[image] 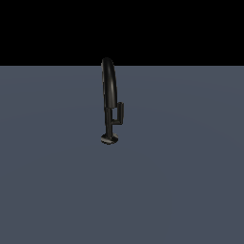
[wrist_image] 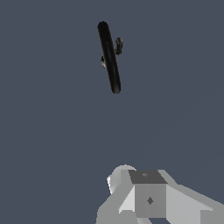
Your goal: Turn on the faucet by rotating a designated handle.
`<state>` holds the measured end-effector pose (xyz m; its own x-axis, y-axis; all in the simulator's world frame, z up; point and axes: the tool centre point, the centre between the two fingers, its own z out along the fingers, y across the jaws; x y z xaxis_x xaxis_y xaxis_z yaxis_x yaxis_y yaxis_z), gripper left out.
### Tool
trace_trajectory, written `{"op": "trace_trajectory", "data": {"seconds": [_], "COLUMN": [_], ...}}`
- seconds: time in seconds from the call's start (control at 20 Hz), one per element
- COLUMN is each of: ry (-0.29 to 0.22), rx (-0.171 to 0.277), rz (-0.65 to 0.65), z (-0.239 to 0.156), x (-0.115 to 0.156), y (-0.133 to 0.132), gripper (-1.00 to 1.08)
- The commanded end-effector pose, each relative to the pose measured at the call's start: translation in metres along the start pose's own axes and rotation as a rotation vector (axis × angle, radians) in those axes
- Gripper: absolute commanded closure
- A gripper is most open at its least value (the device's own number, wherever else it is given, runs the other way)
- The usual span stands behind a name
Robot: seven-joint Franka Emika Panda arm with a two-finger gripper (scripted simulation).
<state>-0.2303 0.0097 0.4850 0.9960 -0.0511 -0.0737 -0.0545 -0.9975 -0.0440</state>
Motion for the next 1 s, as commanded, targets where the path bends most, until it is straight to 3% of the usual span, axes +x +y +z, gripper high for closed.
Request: {"op": "trace_trajectory", "data": {"seconds": [0.0, 0.95], "ry": [-0.026, -0.305], "rx": [0.02, 0.245], "rz": [0.022, 0.259], "z": [0.002, 0.037], "x": [0.01, 0.116], "y": [-0.002, -0.01], "gripper": [1.08, 1.08]}}
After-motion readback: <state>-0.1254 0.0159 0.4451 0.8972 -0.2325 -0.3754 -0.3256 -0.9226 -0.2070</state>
